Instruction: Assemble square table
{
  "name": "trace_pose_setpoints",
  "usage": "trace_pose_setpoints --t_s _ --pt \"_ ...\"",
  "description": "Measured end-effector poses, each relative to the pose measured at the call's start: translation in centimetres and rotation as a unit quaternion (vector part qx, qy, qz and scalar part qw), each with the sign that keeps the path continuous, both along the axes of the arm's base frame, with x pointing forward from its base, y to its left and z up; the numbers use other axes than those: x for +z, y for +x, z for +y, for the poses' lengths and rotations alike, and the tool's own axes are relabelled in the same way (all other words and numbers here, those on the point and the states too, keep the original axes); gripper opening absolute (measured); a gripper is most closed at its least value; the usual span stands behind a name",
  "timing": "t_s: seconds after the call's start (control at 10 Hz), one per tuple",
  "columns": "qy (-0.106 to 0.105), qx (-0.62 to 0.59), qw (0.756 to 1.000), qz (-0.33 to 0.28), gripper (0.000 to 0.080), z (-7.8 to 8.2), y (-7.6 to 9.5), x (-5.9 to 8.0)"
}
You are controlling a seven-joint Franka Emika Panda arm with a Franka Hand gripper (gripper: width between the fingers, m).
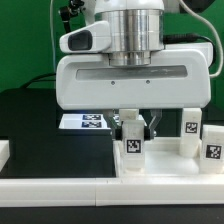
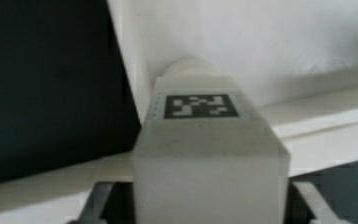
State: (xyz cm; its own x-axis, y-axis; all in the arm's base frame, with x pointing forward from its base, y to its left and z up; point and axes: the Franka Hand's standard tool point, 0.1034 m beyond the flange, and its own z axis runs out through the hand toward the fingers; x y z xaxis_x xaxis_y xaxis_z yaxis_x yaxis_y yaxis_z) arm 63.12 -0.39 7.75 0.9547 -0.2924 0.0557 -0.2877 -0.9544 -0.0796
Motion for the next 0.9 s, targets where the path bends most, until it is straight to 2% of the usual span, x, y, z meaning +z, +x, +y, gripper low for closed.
trace_pose_setpoints --t_s 0.2,0.3,0.4,0.6,0.7,0.8,0.9 --pt "0.006 -0.092 0.996 0.007 0.0290 0.27 0.12 -0.10" --pt "0.016 -0.165 0.986 0.012 0.0290 -0.03 0.18 -0.15" --pt "0.029 -0.248 0.968 0.022 0.0290 -0.24 0.08 -0.16" --pt "0.061 -0.411 0.909 0.047 0.0290 -0.16 -0.25 -0.26" --pt "0.067 -0.447 0.890 0.052 0.0290 -0.14 -0.29 -0.25" --pt "0.071 -0.498 0.862 0.060 0.0290 -0.02 -0.37 -0.23" --pt "0.072 -0.523 0.847 0.064 0.0290 -0.10 -0.42 -0.26"
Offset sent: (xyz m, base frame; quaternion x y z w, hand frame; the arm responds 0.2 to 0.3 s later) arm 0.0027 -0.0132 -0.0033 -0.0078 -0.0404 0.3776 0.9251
